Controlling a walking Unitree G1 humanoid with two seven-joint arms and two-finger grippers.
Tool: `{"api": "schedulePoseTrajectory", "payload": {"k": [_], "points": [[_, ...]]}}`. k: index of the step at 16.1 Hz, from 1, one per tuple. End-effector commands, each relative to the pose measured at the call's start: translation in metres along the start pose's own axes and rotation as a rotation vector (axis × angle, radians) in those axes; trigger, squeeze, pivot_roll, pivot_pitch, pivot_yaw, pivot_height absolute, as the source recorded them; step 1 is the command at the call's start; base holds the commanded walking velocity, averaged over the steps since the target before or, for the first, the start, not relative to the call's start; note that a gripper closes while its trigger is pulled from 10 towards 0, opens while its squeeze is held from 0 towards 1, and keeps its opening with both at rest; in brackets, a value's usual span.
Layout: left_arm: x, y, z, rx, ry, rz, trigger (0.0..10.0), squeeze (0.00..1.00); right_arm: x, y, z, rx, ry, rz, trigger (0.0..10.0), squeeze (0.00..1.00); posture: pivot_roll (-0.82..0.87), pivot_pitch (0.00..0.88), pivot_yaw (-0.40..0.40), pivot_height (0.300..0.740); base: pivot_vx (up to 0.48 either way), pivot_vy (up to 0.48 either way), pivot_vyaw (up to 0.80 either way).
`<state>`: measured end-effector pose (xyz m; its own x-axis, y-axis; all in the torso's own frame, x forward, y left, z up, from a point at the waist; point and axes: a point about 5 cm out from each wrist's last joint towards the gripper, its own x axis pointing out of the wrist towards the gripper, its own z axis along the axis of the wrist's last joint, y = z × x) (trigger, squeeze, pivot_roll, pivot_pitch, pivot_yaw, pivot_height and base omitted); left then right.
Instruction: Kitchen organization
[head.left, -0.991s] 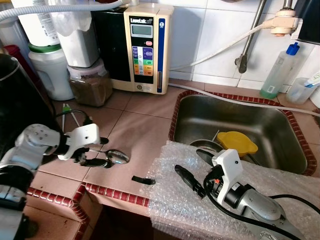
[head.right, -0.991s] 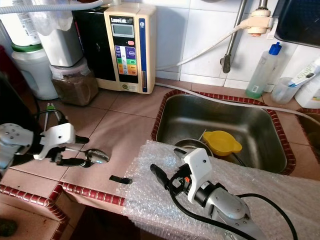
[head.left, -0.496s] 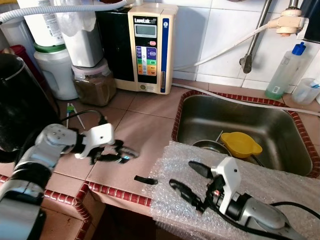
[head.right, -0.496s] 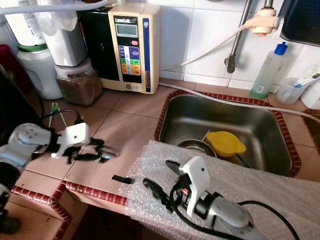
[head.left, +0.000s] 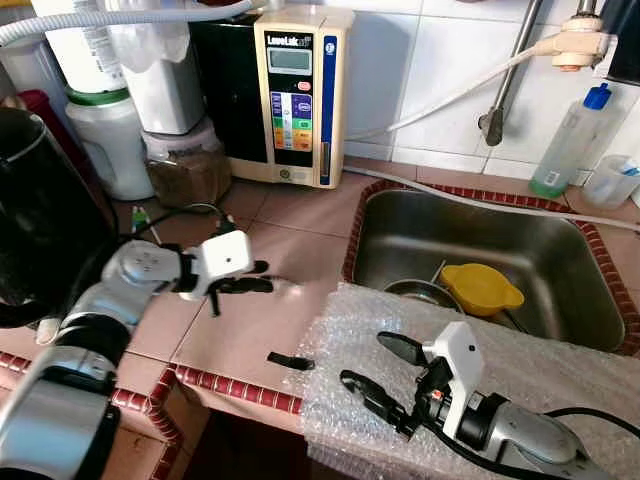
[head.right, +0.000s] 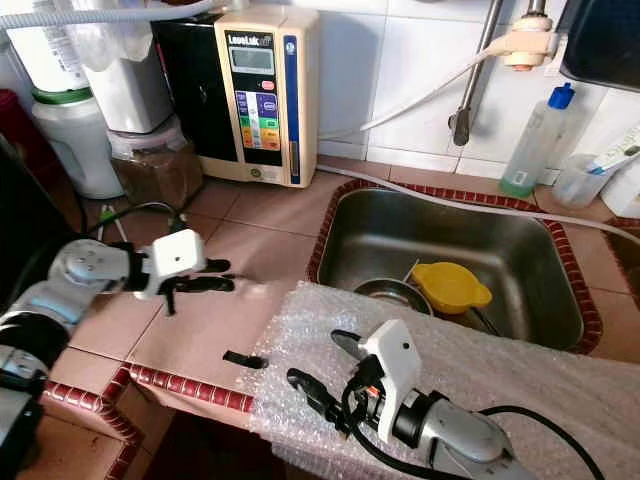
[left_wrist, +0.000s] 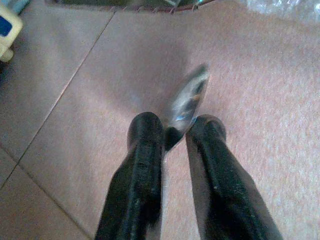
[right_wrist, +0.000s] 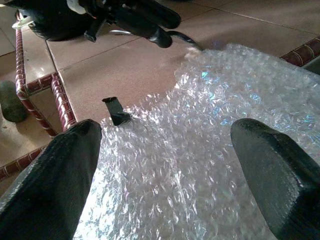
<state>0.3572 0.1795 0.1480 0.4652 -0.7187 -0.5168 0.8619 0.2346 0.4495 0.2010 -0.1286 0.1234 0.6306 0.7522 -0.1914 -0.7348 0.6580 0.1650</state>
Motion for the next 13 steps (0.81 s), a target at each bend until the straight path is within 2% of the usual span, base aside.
{"api": "schedulePoseTrajectory", "payload": {"k": [1,11,13], "points": [[0.001,0.007,0.005,0.009,-0.019,0.050,0.0,0.00,-0.001,0.000,0.004,-0.014,-0.006,0.000,10.0,0.62,0.06,0.027,0.057,0.740,0.000,0.000,0.00],[0.018,0.003,0.015,0.009,-0.067,0.060,0.0,0.00,-0.001,-0.002,0.004,-0.036,-0.004,-0.027,10.0,0.59,0.05,0.029,0.061,0.740,0.000,0.000,0.00],[0.020,0.006,0.020,0.005,-0.096,0.105,0.0,0.00,-0.001,-0.002,0.004,-0.037,-0.004,-0.031,10.0,0.59,0.05,0.031,0.060,0.740,0.000,0.000,0.00]]}}
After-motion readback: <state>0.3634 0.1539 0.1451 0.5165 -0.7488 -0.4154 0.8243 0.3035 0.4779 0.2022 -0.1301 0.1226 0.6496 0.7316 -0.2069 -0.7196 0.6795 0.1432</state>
